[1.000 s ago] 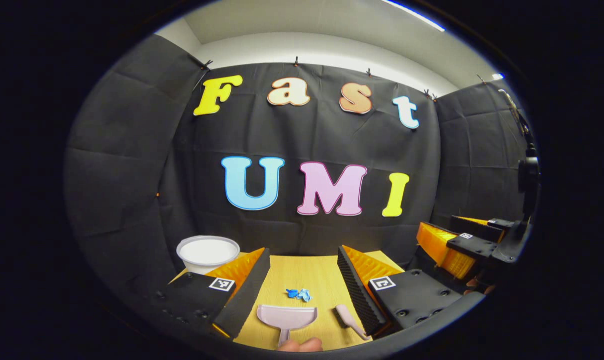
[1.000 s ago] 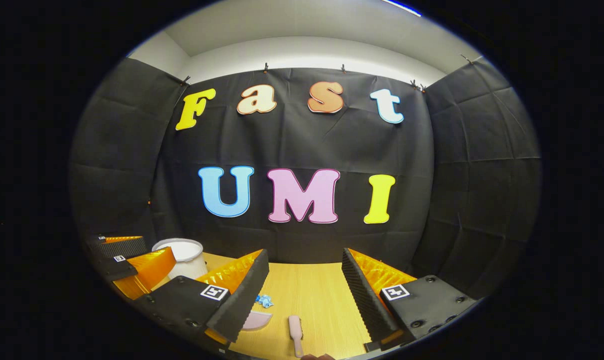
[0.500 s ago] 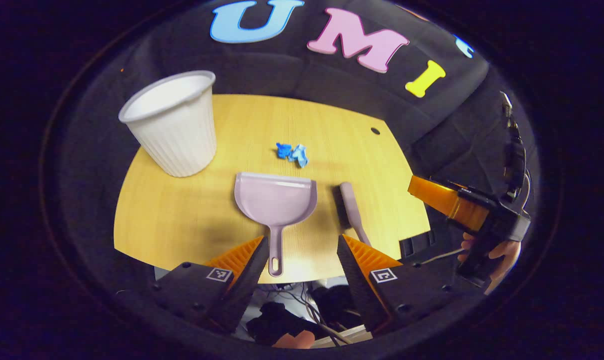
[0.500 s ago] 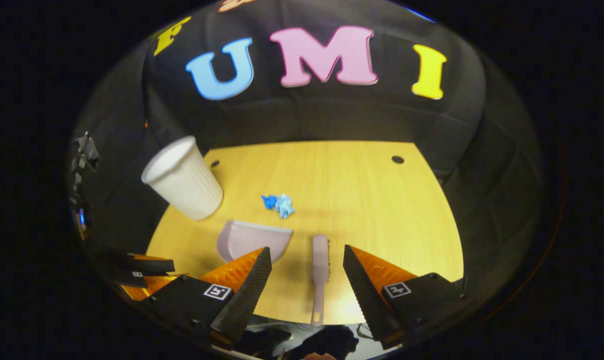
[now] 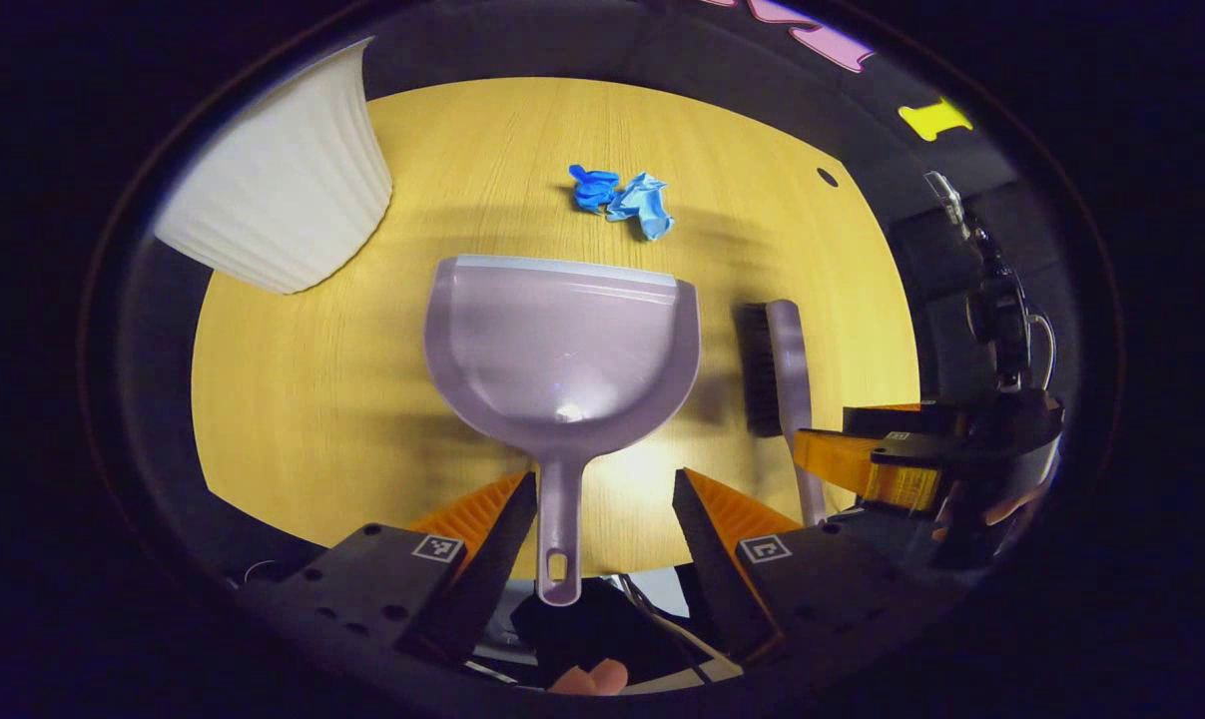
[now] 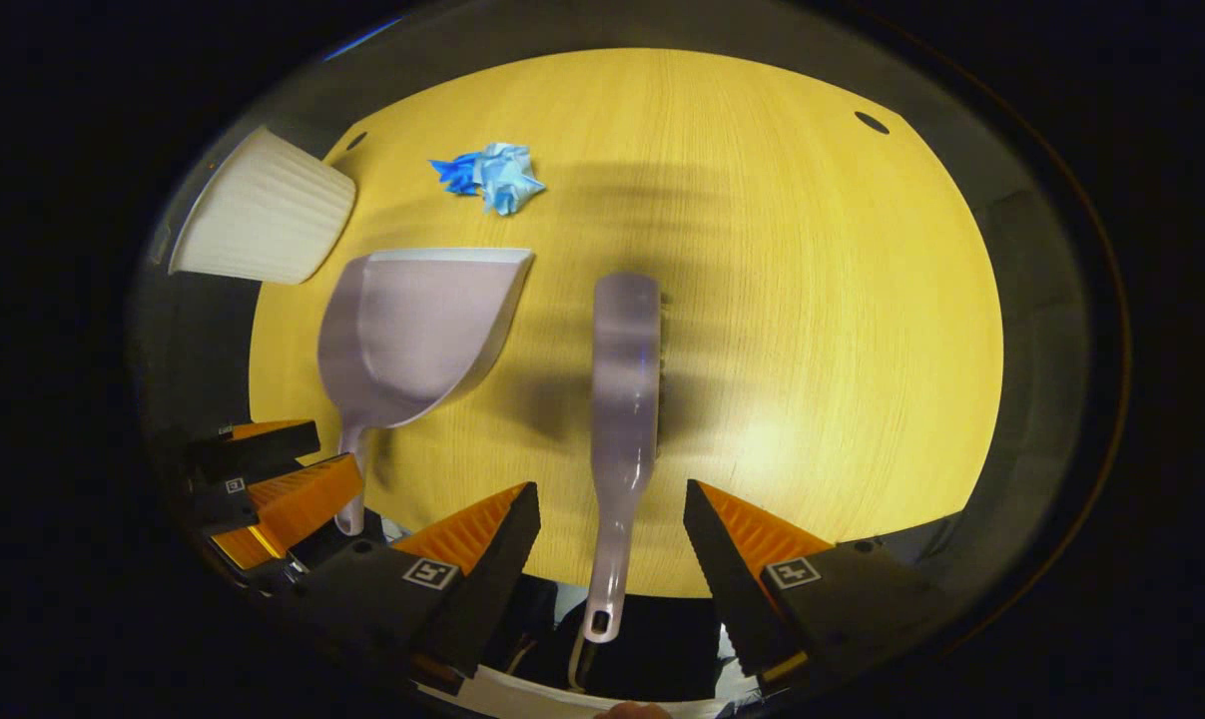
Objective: Pick up the small broom and dustpan from the desktop, sweep the trash into the dustpan with the broom, and then empty the trash into the garbage bin.
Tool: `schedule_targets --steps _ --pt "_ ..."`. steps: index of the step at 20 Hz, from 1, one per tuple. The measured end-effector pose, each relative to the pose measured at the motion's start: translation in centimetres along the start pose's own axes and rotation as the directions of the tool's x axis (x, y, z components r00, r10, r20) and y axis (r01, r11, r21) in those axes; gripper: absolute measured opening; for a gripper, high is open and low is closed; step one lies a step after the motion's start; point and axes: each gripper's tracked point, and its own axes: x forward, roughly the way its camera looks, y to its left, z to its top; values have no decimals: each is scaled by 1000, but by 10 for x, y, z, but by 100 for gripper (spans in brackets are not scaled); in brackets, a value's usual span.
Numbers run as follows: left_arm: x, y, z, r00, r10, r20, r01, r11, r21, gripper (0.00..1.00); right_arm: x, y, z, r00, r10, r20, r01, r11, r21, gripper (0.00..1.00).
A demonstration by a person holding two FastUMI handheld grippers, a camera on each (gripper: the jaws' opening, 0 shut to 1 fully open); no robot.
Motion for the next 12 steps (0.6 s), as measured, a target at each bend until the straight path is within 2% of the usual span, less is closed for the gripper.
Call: schedule_targets --steps 3,7,12 --pt "15 3 -6 996 14 -85 -17 999 -35 83 24 -1 -6 996 -12 -87 15 1000 27 95" --pt "28 9 -3 988 41 -147 -45 999 -23 83 40 -1 -8 991 -40 -128 43 999 21 95" --pt "36 6 11 986 64 -153 -62 998 16 83 46 0 -7 989 -48 -142 52 998 27 95"
